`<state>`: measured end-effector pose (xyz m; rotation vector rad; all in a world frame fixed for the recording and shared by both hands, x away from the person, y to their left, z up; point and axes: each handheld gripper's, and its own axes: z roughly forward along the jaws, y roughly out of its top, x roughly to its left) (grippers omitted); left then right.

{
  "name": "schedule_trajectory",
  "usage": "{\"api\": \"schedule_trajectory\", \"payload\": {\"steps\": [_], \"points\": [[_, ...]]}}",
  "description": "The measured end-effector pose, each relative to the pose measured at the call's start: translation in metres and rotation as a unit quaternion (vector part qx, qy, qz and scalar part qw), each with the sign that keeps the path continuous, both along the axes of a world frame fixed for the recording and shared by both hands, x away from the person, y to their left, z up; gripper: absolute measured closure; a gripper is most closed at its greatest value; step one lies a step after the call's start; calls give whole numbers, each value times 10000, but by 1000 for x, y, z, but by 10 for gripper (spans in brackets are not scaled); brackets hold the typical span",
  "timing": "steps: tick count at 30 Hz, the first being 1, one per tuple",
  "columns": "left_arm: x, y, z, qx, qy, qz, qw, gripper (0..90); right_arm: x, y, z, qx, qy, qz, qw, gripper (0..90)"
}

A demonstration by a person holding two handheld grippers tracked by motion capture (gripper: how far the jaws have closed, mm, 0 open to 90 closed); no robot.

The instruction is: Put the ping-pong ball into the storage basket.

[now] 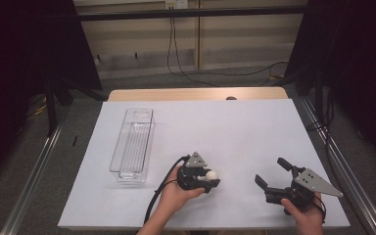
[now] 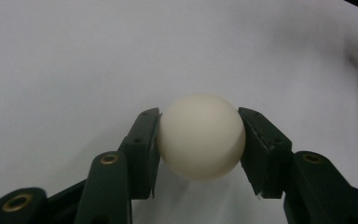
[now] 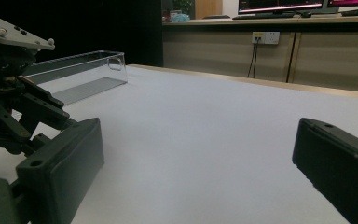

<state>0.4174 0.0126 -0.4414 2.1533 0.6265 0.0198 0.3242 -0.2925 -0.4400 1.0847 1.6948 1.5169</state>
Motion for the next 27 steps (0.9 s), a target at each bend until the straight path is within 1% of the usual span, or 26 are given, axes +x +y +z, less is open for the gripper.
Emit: {"api": "schedule_trajectory", "payload": {"steps": [1,3,6,7,8,9,11,12,14,15,17,18,21,25,27], "points": [[0,0,0,7,5,8,10000,511,0,0,0,-2,8,3,10000,15],[0,1,0,-54,43,33,10000,512,0,1,0,-7,-3,4,10000,15],[0,2,1,-25,14,60,10000,512,1,2,-1,11,25,-22,10000,15],[0,3,1,-84,4,75,9999,511,2,2,-1,-17,26,-1,10000,15],[1,4,2,-2,27,65,10000,511,2,3,-1,-3,25,-8,10000,15],[1,5,3,-14,61,69,10000,511,2,3,-1,-8,15,20,10000,14],[1,6,3,-24,12,76,10000,512,2,3,-1,-57,27,48,10000,15],[1,7,4,-17,37,68,10000,512,2,3,-1,-61,25,46,10000,15],[1,9,5,-44,51,89,9999,511,2,3,-1,-45,19,25,10000,15],[1,9,4,-134,54,115,9998,512,2,3,-1,-47,17,29,10000,15],[1,12,5,-82,77,32,9999,511,2,3,-1,-28,19,20,10000,15],[1,12,6,-48,84,65,9999,511,2,3,-1,-31,17,9,10000,14],[2,13,7,-128,104,58,9998,511,2,3,-1,-51,18,22,10000,15],[2,15,7,-79,86,101,9999,511,2,4,-2,-66,12,27,10000,15],[3,16,8,-77,106,138,9998,511,2,6,-2,-22,42,-1,10000,15]]}}
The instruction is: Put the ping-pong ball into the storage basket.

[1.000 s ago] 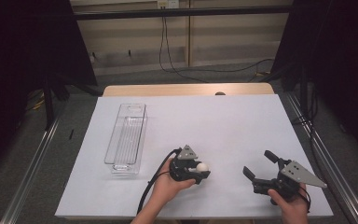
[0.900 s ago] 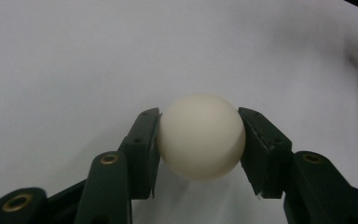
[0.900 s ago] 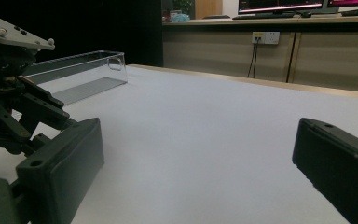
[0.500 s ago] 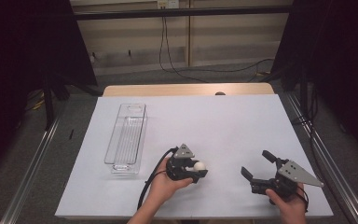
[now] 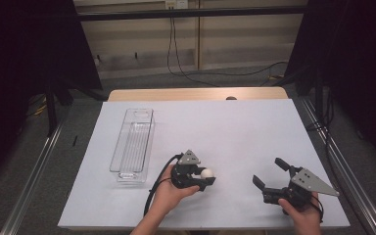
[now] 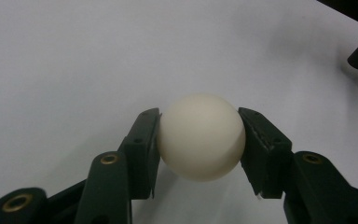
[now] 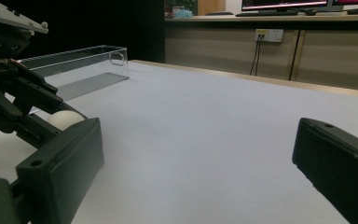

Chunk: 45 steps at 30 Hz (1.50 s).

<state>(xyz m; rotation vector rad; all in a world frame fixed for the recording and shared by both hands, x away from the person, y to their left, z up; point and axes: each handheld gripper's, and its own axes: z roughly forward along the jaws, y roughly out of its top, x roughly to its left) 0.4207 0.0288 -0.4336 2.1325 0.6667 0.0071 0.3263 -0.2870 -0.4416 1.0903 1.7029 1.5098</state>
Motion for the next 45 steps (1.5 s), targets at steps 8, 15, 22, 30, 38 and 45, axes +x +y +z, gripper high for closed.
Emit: {"api": "schedule_trajectory", "payload": {"steps": [8,15,22,30,38,45], "points": [[4,7,1,-9,-33,131,9999,511,0,-1,0,-21,-15,13,10000,15],[5,11,2,-2,2,159,9999,511,0,-2,0,-44,-26,35,10000,15],[8,18,6,-64,-18,250,9997,511,0,-1,0,-28,-19,19,10000,16],[10,23,8,-56,-26,276,9996,511,0,0,0,-16,12,18,10000,16],[11,25,9,-81,-29,320,9994,511,0,-1,0,-7,10,7,10000,16],[11,27,10,-86,-32,350,9993,511,1,0,0,-35,12,10,10000,16]]}}
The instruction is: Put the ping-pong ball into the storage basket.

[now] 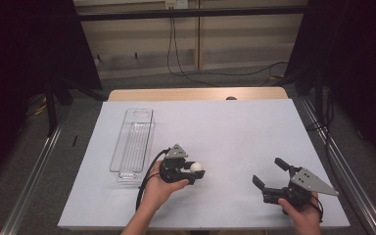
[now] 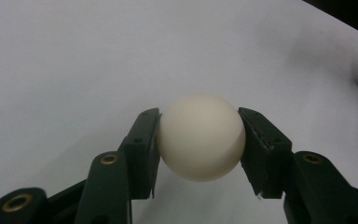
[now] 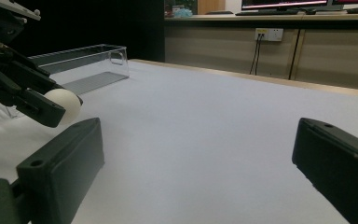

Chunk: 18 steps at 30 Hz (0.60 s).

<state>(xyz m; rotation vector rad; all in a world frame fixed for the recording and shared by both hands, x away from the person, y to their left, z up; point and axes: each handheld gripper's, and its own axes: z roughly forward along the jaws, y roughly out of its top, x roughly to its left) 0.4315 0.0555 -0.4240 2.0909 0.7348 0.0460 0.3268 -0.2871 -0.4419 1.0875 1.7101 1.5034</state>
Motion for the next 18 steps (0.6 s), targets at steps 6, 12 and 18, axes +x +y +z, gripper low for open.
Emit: {"api": "schedule_trajectory", "payload": {"steps": [6,12,18], "points": [[1,2,0,-27,22,17,10000,511,0,0,0,4,7,-15,10000,16],[2,5,2,-52,17,59,10000,511,0,-1,0,0,4,-20,10000,16],[4,9,4,5,26,92,10000,511,1,-1,-1,9,12,-29,10000,16]]}}
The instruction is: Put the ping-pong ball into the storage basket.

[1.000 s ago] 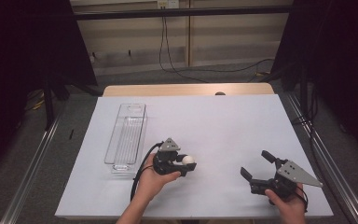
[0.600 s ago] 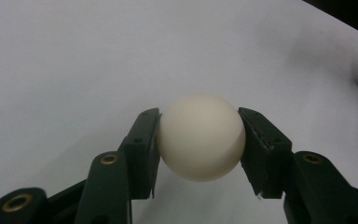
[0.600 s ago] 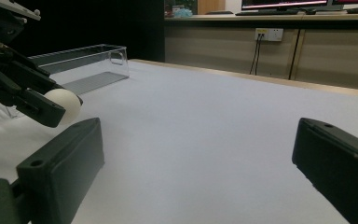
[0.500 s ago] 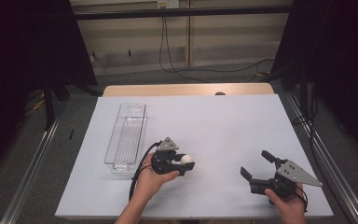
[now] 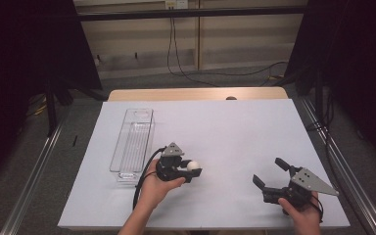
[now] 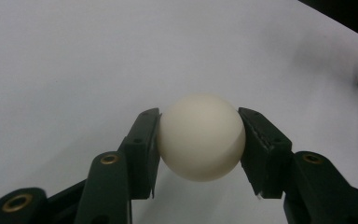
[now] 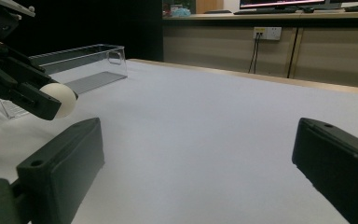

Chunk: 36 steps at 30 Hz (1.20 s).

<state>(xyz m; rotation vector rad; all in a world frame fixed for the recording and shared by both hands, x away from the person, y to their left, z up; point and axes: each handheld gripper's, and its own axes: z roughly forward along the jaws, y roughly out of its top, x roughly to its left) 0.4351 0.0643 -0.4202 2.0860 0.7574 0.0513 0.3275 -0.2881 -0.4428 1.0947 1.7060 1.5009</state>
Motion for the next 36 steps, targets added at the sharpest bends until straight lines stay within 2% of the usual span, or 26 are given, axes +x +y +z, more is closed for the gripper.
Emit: {"api": "schedule_trajectory", "payload": {"steps": [2,10,15,17,18,22,24,30,31,34,36], "points": [[0,1,0,-65,4,14,10000,511,0,0,0,-5,0,18,10000,16],[1,3,0,-36,15,1,10000,511,0,-1,0,10,12,0,10000,16],[2,5,1,-94,37,47,9999,511,0,0,0,18,16,4,10000,16],[2,5,2,-28,20,54,10000,511,0,0,0,21,16,13,10000,16],[3,5,2,-76,23,83,9999,511,0,0,0,21,20,16,10000,16],[3,7,3,-38,15,75,10000,511,0,0,0,9,8,11,10000,16],[3,7,4,-111,30,107,9999,511,0,0,0,9,21,30,10000,16],[3,8,5,-94,64,122,9999,511,0,0,0,-19,11,28,10000,16],[3,9,5,-30,44,98,9999,511,0,0,0,-18,9,29,10000,16],[3,9,6,-123,57,150,9998,511,0,0,0,-5,12,23,10000,16],[4,11,7,-54,47,111,9999,511,0,0,0,-22,0,29,10000,16]]}}
